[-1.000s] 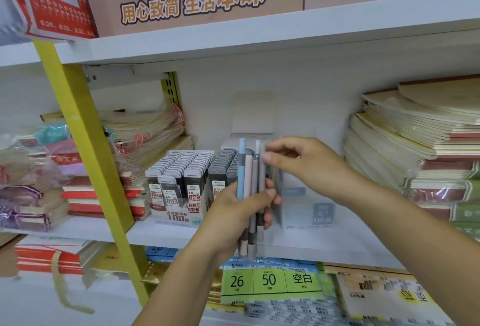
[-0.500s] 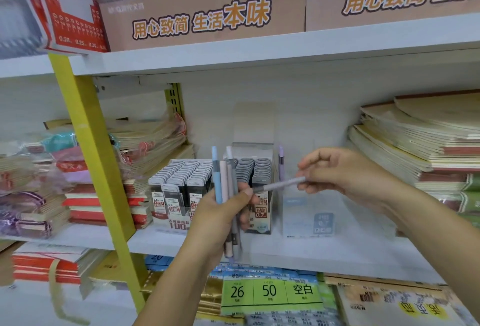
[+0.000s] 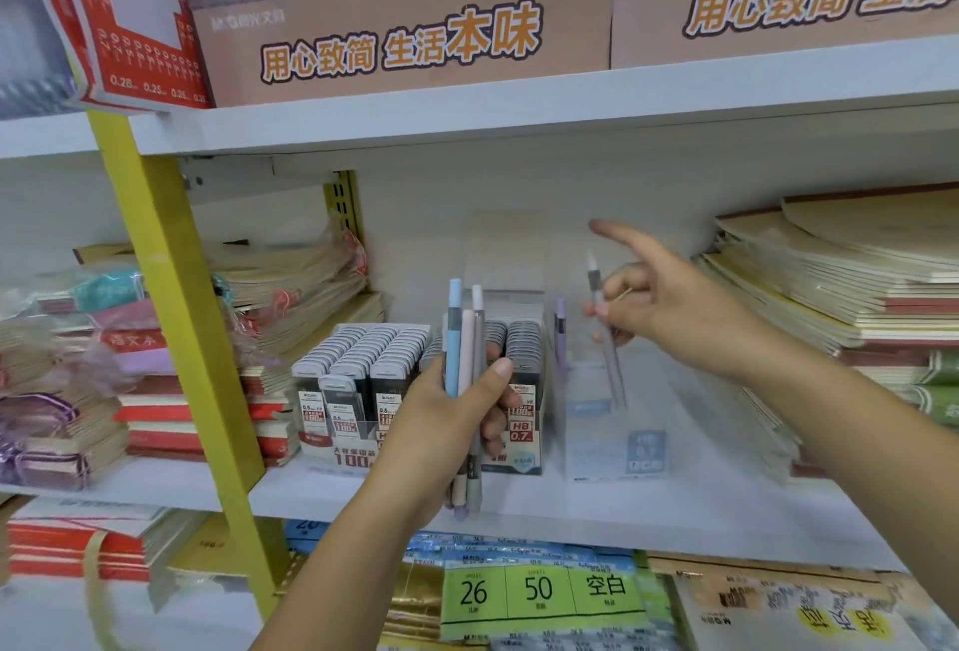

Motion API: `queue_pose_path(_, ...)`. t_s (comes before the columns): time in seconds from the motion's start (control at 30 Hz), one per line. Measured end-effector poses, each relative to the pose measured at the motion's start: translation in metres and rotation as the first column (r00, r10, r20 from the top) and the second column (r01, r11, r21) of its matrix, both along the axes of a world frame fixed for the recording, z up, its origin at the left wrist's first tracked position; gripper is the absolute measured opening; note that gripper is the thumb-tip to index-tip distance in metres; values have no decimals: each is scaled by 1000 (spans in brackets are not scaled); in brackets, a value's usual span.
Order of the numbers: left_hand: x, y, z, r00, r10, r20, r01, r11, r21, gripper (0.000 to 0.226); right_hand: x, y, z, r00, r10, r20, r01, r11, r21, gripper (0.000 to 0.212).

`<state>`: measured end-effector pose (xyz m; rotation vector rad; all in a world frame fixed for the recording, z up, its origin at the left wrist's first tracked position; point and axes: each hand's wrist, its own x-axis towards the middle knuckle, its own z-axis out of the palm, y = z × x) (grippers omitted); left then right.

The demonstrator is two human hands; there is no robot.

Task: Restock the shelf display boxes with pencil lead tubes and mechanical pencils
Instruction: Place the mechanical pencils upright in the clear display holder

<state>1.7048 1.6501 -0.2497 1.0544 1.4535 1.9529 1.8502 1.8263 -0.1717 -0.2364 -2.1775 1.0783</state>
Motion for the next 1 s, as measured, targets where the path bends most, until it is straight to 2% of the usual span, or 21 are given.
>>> queue_pose_path(0.1, 0, 1, -6, 1000, 2, 23, -2, 1000, 6, 23, -12, 13, -4, 987, -98, -123, 110, 990, 92, 55)
queue_pose_path(0.2, 0, 1, -8, 1000, 3, 24, -3, 1000, 26, 21, -28, 23, -11, 968, -179, -174, 203, 970, 135, 56)
queue_pose_path(0.37, -2, -2, -9, 1000, 5, 0, -5, 1000, 28, 21, -48, 33, -26, 960, -269, -76, 275, 854, 442, 53)
queue_pose_path(0.47, -5, -3, -10, 1000, 9, -9, -9, 1000, 23, 20, -57, 36, -33, 954, -298, -14, 259, 806, 533, 44)
queue_pose_path(0.73, -9, 0, -14, 1000, 9, -4, -9, 1000, 18, 20, -61, 38, -32, 943, -332, 41, 257, 797, 547, 40)
queue_pose_path(0.87, -10, 0, -15, 1000, 24, -17, -24, 1000, 12, 19, -59, 39, -32, 935, -353, 22, 287, 792, 539, 34)
queue_pose_path(1.0, -9, -1, -14, 999, 32, -37, -32, 999, 4, 18, -57, 38, -31, 916, -377, 136, 247, 798, 550, 24)
